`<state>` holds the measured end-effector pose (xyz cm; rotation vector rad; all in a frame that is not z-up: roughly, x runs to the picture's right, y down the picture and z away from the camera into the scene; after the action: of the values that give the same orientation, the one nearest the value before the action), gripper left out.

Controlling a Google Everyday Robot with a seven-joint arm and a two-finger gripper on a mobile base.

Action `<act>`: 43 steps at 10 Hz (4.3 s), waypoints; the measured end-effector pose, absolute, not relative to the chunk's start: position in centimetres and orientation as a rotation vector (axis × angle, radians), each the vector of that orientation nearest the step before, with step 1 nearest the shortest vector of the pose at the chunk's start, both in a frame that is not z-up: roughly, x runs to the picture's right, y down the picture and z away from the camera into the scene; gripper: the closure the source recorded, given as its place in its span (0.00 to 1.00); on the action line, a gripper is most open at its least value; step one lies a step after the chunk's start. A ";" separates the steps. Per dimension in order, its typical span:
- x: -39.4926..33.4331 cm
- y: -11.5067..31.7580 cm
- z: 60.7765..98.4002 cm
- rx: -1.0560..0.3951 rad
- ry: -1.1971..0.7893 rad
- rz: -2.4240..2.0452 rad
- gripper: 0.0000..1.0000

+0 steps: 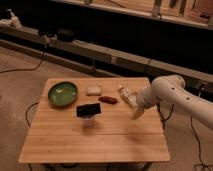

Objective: Drag the pepper across the table

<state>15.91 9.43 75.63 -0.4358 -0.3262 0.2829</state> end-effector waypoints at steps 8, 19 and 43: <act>16.3 5.0 79.3 -0.430 -0.303 0.069 0.23; 8.3 2.6 89.2 -0.453 -0.347 0.023 0.23; 2.9 6.5 94.8 -0.525 -0.329 -0.020 0.78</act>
<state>2.88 6.50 94.84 -0.5254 -0.3293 -0.0199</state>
